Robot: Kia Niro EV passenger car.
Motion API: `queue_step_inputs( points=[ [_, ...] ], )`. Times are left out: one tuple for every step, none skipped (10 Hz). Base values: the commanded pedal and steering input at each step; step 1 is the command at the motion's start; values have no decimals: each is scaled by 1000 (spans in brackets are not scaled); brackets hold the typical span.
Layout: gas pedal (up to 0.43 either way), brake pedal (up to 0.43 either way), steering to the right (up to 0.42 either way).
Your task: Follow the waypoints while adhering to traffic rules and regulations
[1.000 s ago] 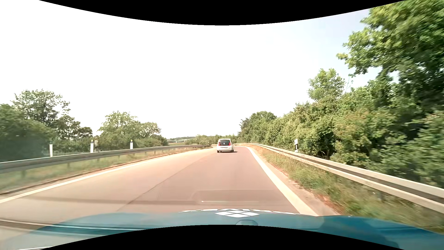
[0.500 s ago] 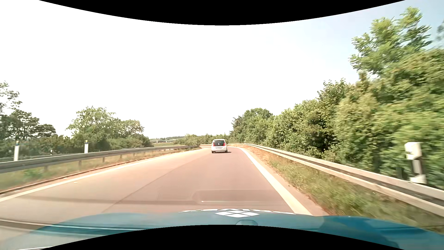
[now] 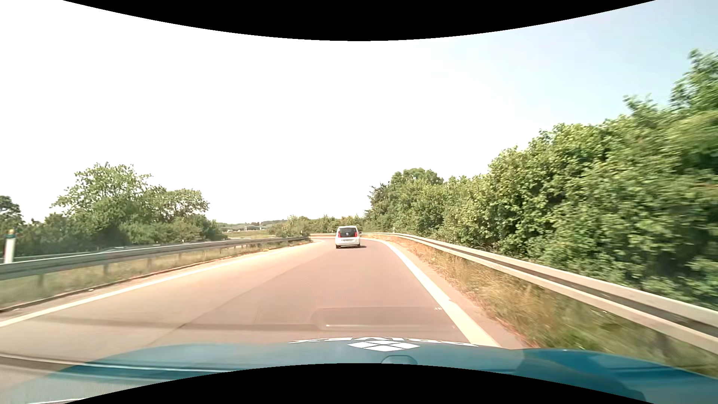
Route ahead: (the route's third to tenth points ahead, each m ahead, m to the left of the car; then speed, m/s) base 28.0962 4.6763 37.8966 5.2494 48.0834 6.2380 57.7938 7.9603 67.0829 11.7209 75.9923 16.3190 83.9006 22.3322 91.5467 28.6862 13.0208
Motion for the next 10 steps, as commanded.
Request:
queue_step_inputs(
  points=[
    [87, 0, 8],
    [87, 0, 6],
    [79, 0, 4],
    [79, 0, 3],
    [79, 0, -1],
    [67, 0, -1],
    [20, 0, -3],
    [0, 0, -4],
    [0, 0, -7],
    [0, 0, -10]
  ],
)
